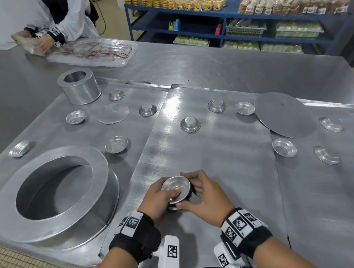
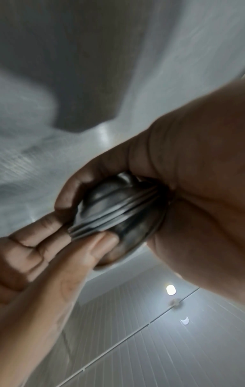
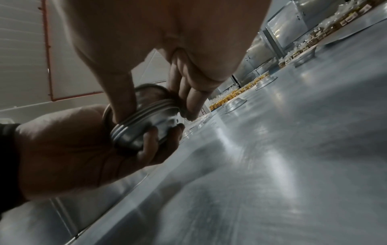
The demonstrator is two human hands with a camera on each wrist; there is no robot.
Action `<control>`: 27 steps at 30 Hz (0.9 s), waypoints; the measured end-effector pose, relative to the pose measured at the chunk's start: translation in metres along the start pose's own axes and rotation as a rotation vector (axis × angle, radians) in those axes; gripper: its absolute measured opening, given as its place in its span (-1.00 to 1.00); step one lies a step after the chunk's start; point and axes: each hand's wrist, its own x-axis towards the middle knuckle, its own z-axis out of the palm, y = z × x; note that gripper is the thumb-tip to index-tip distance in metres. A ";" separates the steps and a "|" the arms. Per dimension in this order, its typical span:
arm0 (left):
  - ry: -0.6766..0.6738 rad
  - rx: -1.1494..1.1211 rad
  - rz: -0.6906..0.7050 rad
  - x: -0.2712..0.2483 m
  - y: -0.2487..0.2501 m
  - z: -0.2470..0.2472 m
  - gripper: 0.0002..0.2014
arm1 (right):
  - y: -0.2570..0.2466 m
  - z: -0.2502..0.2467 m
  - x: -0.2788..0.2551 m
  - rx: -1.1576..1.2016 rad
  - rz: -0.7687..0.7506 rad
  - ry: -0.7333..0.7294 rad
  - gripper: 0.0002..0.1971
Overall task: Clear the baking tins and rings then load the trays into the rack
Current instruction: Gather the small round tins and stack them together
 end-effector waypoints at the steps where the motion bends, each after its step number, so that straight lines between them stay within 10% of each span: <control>1: 0.009 -0.001 0.008 0.001 0.000 -0.003 -0.53 | 0.003 0.000 0.001 0.019 0.017 -0.022 -0.32; 12: 0.137 0.082 0.049 0.014 0.001 -0.027 -0.65 | -0.002 -0.018 0.047 -0.112 0.095 -0.283 -0.34; 27: 0.144 0.147 0.063 0.047 0.017 -0.047 -0.74 | 0.002 -0.062 0.212 -0.994 0.130 0.020 -0.45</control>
